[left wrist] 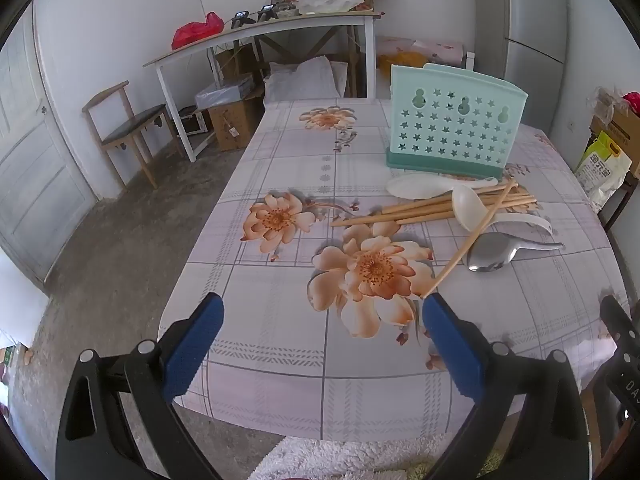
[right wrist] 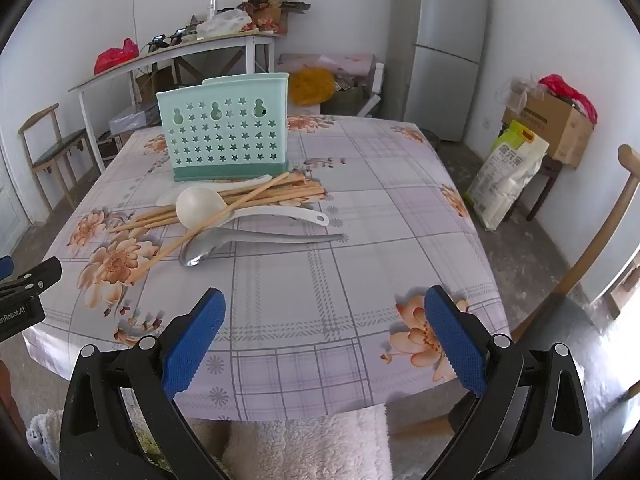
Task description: Organize utensils
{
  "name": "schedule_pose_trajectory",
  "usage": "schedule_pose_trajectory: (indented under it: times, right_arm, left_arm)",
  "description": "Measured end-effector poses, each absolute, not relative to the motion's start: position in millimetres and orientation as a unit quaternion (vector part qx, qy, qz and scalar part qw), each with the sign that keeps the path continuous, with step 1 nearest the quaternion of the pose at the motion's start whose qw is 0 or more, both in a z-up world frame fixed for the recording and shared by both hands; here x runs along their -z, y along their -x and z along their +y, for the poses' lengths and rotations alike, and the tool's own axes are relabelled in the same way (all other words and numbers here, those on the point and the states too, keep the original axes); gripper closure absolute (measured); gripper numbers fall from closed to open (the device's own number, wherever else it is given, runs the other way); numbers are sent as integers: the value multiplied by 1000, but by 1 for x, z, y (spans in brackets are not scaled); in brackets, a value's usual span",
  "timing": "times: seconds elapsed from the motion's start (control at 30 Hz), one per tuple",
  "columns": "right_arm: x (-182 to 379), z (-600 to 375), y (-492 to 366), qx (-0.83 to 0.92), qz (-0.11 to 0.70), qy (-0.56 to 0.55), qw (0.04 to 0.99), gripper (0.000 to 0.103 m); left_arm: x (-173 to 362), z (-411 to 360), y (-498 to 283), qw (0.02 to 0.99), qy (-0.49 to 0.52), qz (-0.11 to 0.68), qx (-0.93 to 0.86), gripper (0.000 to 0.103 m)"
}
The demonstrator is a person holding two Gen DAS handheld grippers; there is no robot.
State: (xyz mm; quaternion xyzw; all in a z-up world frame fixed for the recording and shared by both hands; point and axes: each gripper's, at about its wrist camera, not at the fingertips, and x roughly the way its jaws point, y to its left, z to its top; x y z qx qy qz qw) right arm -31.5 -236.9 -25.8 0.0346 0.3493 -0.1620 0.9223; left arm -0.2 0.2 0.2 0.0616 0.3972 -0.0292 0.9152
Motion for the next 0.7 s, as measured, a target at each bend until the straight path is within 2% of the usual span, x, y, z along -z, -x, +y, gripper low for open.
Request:
schedule_pose_trajectory:
  times: [0.7]
  right_arm:
    - [21,-240,30,160,351,-32,922,8]
  left_arm:
    - [-4,-1,-2,916,-59,396,29,6]
